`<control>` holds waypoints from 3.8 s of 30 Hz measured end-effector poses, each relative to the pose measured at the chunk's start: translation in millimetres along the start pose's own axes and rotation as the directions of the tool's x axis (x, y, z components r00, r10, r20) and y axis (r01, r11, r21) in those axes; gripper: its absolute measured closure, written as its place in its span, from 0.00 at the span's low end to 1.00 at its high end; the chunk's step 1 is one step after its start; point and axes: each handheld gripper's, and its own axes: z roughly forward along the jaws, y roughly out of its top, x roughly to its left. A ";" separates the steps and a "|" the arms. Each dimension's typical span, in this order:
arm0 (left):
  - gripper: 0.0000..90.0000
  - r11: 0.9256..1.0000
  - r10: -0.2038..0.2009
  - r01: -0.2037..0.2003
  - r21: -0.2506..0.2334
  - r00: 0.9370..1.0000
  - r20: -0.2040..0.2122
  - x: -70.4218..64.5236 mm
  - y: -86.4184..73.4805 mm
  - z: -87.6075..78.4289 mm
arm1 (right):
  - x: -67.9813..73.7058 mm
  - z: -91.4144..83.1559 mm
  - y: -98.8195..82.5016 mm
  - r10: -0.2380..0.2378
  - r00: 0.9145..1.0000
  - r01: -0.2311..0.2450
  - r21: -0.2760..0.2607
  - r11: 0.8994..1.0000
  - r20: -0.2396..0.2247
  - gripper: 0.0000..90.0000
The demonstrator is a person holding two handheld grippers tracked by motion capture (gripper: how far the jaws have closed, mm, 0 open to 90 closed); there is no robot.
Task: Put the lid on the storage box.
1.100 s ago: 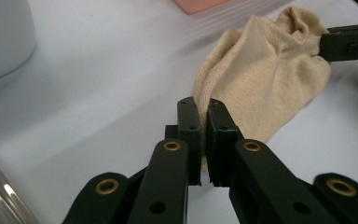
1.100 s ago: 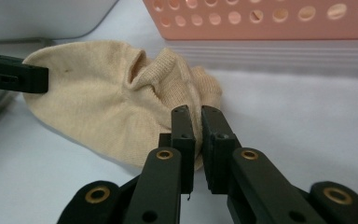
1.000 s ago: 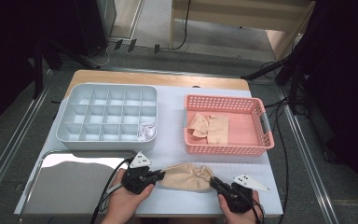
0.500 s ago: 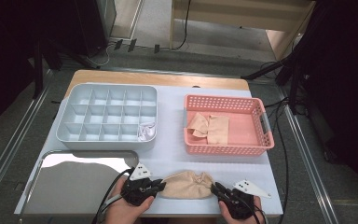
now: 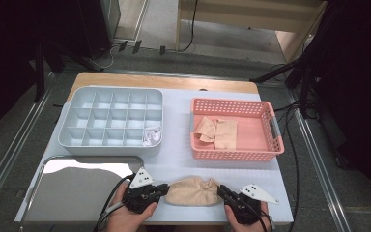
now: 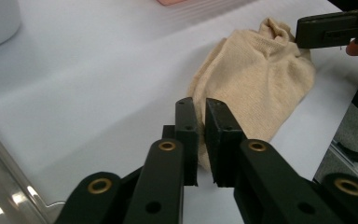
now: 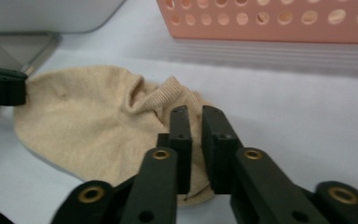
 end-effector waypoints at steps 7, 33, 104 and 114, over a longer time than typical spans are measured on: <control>0.99 1.000 -0.008 0.008 0.011 1.000 0.000 3.7 0.7 1.5 | -1.9 -6.8 0.2 0.010 0.999 -0.011 0.025 1.000 0.033 1.00; 1.00 1.000 -0.014 0.015 0.027 1.000 -0.014 6.7 0.6 6.4 | -6.0 -7.3 -5.7 0.063 0.998 -0.064 0.040 0.997 0.016 1.00; 1.00 0.999 0.028 -0.029 0.027 1.000 0.005 -40.3 13.7 59.0 | 4.1 -2.8 -18.5 0.112 0.994 -0.111 0.022 0.994 -0.014 0.92; 1.00 0.999 0.010 -0.011 0.037 1.000 0.008 -38.7 14.8 59.4 | 2.7 -11.0 -13.5 0.098 0.995 -0.097 -0.014 0.995 0.033 0.95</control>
